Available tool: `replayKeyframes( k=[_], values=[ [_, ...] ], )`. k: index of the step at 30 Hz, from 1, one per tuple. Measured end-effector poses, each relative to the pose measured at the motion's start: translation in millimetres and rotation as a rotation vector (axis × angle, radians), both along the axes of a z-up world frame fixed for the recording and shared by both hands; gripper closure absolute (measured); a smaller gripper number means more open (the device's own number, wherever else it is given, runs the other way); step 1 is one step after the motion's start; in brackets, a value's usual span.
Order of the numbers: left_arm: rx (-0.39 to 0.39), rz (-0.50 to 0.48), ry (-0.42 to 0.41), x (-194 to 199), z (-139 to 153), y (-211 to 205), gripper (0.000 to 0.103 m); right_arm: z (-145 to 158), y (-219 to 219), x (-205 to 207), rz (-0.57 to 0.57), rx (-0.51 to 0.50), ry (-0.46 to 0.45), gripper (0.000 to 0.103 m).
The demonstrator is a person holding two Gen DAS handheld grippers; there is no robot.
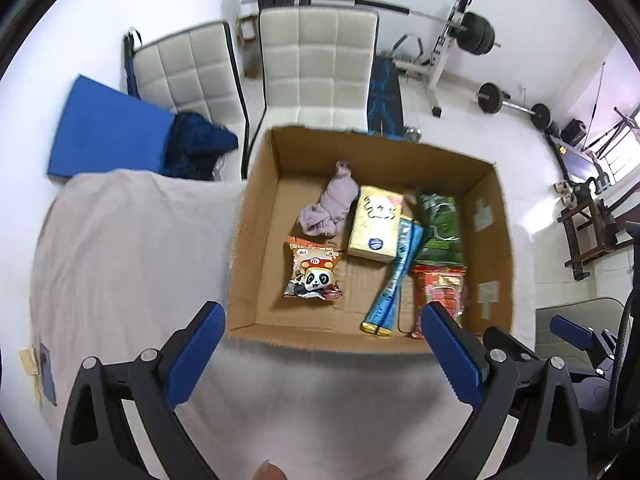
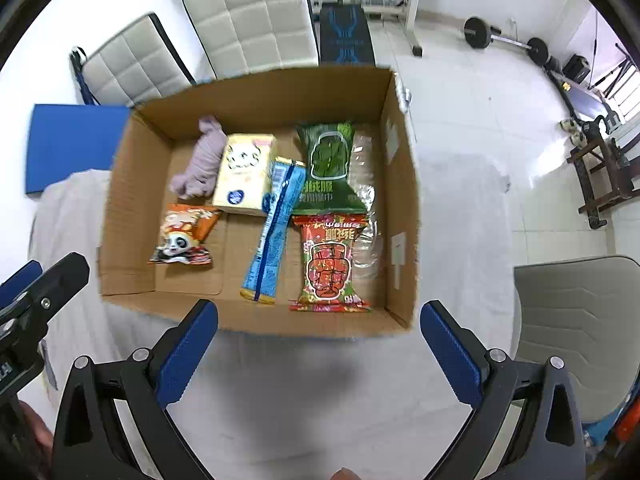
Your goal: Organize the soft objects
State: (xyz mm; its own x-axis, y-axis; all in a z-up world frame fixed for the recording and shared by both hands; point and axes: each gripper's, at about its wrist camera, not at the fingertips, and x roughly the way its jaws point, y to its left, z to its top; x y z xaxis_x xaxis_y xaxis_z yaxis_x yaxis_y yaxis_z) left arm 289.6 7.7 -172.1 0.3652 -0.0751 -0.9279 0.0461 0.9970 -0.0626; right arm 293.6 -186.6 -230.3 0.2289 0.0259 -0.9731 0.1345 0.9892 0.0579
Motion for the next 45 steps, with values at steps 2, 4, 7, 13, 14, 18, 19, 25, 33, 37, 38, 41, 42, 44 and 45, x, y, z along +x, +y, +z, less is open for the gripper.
replayKeyframes(
  k=[2, 4, 7, 13, 14, 18, 19, 25, 33, 37, 38, 41, 42, 44, 45],
  values=[
    [0.008, -0.005, -0.040, -18, 21, -1, 0.003, 23, -2, -16, -0.001, 0.002, -0.040, 0.000],
    [0.013, -0.011, -0.068, -37, 38, -2, 0.003, 41, -2, -32, 0.005, -0.010, -0.075, 0.000],
    [0.011, -0.012, -0.096, -64, 60, 0, 0.002, 71, -3, -60, 0.013, -0.019, -0.126, 0.000],
    [-0.002, 0.001, -0.142, -109, 96, 5, 0.002, 126, -4, -123, 0.033, -0.033, -0.223, 0.000],
    [-0.011, -0.002, -0.146, -117, 102, 5, 0.002, 135, -4, -132, 0.035, -0.032, -0.230, 0.000],
    [-0.024, -0.019, -0.161, -140, 119, 2, 0.002, 164, -2, -164, 0.045, -0.024, -0.270, 0.000],
    [-0.025, -0.023, -0.161, -145, 124, 1, 0.003, 171, -1, -172, 0.049, -0.015, -0.278, 0.000],
    [-0.041, -0.029, -0.210, -172, 155, 0, 0.003, 212, 3, -211, 0.070, -0.020, -0.335, 0.000],
    [-0.014, -0.022, -0.257, -184, 169, -1, 0.003, 239, 2, -239, 0.064, -0.010, -0.370, 0.000],
    [0.006, -0.016, -0.273, -183, 168, -1, 0.002, 245, -1, -239, 0.045, -0.036, -0.391, 0.000],
    [0.009, -0.013, -0.273, -180, 168, -1, 0.003, 245, -2, -238, 0.039, -0.043, -0.395, 0.000],
    [0.020, -0.005, -0.282, -176, 168, -2, 0.002, 245, -6, -231, 0.019, -0.064, -0.406, 0.000],
    [0.021, -0.003, -0.288, -174, 167, -2, 0.002, 245, -7, -228, 0.014, -0.067, -0.407, 0.000],
    [0.031, 0.002, -0.292, -171, 168, -2, 0.003, 246, -10, -224, 0.004, -0.075, -0.415, 0.000],
    [0.030, 0.003, -0.297, -170, 169, -1, 0.002, 245, -11, -220, 0.002, -0.078, -0.415, 0.000]
  ],
)
